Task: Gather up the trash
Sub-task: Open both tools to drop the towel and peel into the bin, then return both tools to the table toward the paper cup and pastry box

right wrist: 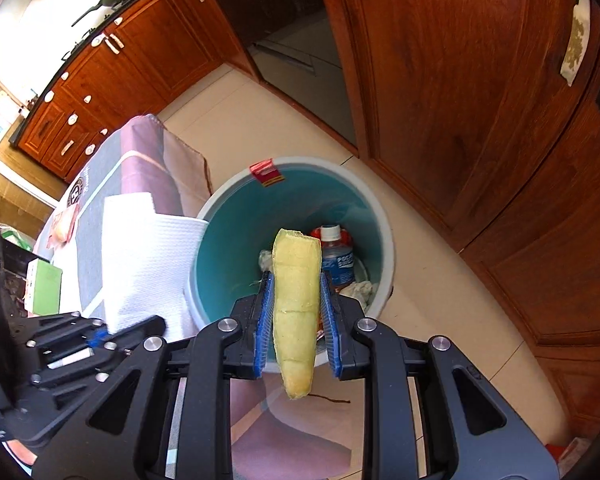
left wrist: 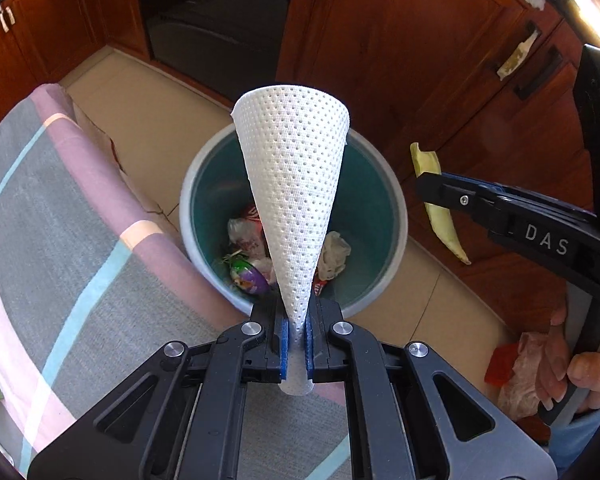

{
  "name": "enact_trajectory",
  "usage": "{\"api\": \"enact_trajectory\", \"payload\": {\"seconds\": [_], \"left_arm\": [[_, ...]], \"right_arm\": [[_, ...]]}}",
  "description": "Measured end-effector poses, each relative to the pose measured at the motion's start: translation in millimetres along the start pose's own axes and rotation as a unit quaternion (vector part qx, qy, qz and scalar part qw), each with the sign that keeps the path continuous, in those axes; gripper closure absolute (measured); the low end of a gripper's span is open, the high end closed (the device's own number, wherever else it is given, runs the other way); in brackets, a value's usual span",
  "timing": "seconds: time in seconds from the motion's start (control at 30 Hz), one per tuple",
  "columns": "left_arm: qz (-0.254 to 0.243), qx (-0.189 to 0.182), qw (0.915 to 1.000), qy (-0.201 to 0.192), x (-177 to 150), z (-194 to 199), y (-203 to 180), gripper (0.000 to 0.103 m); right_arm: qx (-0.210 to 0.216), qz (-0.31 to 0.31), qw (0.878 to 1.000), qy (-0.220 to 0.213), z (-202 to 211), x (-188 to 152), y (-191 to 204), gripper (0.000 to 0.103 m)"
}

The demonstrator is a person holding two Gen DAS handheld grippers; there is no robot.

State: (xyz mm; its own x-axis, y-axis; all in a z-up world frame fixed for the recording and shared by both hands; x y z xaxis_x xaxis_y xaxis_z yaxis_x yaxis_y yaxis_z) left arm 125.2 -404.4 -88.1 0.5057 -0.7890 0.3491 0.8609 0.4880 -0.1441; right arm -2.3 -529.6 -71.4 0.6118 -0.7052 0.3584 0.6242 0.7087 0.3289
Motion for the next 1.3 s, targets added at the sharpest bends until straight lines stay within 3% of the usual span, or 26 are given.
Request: {"api": "enact_trajectory", "payload": {"seconds": [0.13,0.2,0.23,0.27,0.77,0.97,1.07,1.2,1.3], "left_arm": [[-0.004,-0.012,0.9999,0.005,11,-17,-3,0.094],[-0.004,-0.015,0.9998,0.008,14,-22,-4,0.075],[-0.005,-0.012,0.9999,0.006,14,-21,-4,0.054],[-0.008,-0.006,1.0,0.0,14,-21,-5,0.044],[0.005,-0.005,0.9996,-0.028,-9,3,21,0.013],[0.033,-0.014,0.9989,-0.03,-22,11,40,0.008],[0.046,-0.017,0.9984,-0.028,-29,14,48,0.008],[0.056,-0.023,0.9977,-0.032,-38,22,55,0.008],[0.059,-0.023,0.9973,-0.036,-43,27,59,0.008]], "right_arm": [[-0.008,0.001,1.0,0.001,0,5,0,0.081],[-0.011,0.0,1.0,0.0,-1,8,0,0.081],[-0.012,-0.001,1.0,0.0,-1,9,-1,0.081],[-0.014,-0.002,1.0,0.0,-3,10,0,0.081],[-0.028,0.018,0.999,0.018,-22,10,27,0.079],[-0.031,0.028,0.999,0.031,-32,6,43,0.079],[-0.032,0.033,0.998,0.031,-33,5,52,0.051],[-0.036,0.034,0.998,0.029,-32,2,61,0.027],[-0.044,0.028,0.998,0.039,-33,0,63,0.023]]}}
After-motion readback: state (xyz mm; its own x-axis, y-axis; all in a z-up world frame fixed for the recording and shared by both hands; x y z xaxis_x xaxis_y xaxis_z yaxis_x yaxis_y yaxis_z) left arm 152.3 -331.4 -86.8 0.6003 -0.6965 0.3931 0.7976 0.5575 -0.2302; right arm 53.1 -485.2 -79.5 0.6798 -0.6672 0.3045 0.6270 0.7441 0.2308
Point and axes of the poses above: each gripper's, at about its wrist camera, not at the fingertips, and z roughly against the way its jaws point, y to its left, x to its top, the point moved 1 cm from there along -z, roughly the way its jaws point, and after that the axes turned 5 degrees about -z, right-handed, at the moved point
